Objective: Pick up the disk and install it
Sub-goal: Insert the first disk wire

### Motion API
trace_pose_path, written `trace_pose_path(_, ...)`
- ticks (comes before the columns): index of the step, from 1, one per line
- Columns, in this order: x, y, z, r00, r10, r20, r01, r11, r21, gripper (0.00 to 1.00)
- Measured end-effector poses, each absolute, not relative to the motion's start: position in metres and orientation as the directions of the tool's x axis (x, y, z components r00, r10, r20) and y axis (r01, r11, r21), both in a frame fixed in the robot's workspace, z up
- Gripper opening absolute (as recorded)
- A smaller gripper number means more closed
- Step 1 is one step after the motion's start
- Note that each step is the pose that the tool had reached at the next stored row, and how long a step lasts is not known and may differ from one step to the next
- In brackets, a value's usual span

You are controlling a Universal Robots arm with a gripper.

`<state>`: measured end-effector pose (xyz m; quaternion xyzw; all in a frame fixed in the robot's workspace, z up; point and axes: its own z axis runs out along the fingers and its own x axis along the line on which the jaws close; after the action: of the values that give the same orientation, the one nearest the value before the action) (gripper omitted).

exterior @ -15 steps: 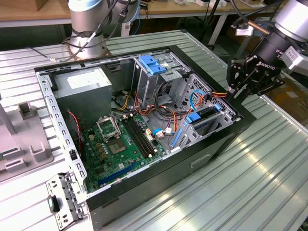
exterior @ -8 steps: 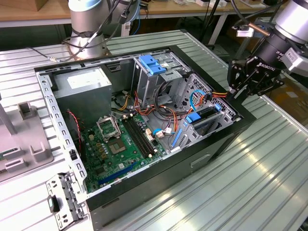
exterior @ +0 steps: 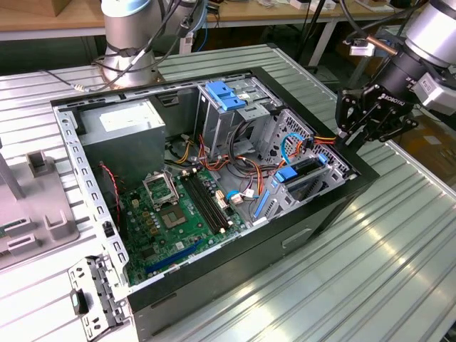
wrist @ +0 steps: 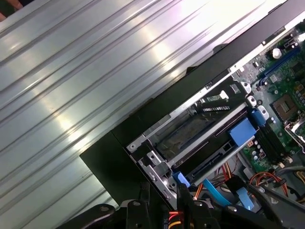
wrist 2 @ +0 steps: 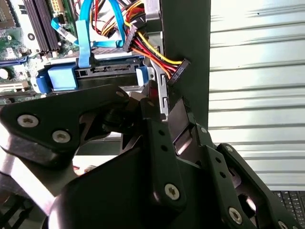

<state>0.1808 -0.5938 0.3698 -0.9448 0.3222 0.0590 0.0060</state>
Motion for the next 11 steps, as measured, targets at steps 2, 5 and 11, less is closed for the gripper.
trace_pose_path(2, 0.182, -0.592, 0.369, 0.782, -0.613, -0.116, -0.614, -0.788, 0.027, 0.36)
trace_pose_path(5, 0.183, -0.588, 0.368, 0.778, -0.617, -0.116, -0.619, -0.785, 0.026, 0.36)
trace_pose_path(11, 0.192, -0.583, 0.367, 0.778, -0.618, -0.116, -0.619, -0.785, 0.027, 0.36)
